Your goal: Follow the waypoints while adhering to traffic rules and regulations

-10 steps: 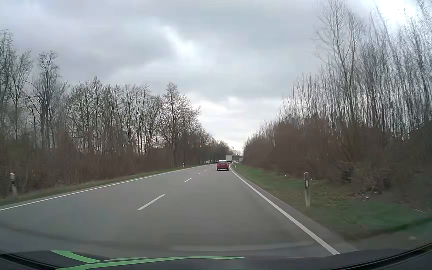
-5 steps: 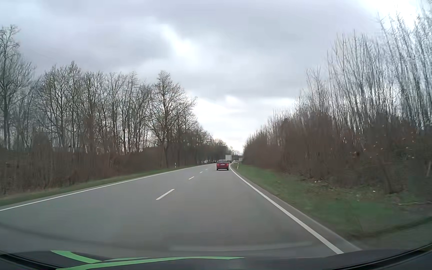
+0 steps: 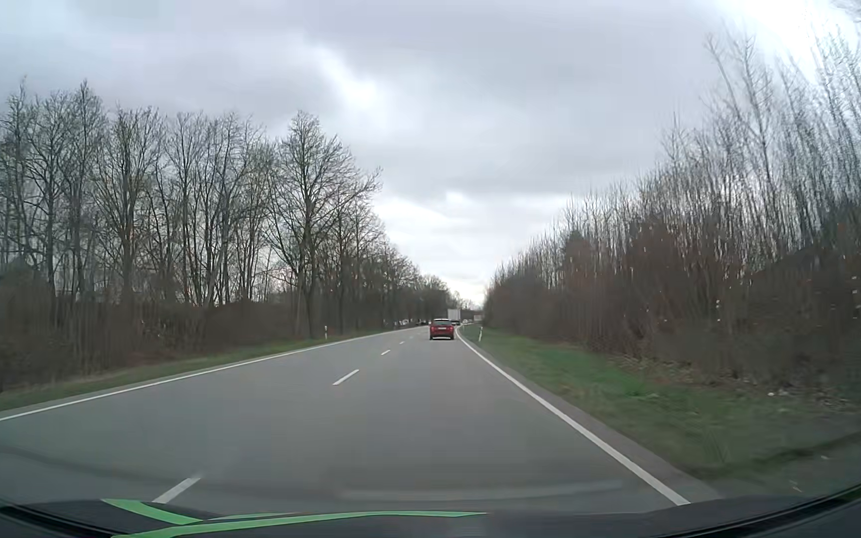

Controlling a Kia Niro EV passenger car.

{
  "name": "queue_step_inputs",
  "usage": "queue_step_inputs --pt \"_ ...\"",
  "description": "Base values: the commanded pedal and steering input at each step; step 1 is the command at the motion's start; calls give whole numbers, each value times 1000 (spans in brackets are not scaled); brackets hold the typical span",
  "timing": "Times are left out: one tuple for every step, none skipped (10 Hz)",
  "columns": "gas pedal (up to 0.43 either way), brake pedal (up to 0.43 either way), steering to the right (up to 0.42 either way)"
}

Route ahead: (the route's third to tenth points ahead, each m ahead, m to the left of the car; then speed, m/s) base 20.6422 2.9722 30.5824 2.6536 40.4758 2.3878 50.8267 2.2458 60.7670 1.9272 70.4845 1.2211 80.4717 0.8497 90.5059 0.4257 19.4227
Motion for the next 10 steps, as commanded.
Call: queue_step_inputs --pt "138 0 4" --pt "138 0 4" --pt "138 0 4" --pt "138 0 3" --pt "138 0 4" --pt "138 0 3" --pt "138 0 3" --pt "138 0 3" --pt "138 0 3" --pt "138 0 3"
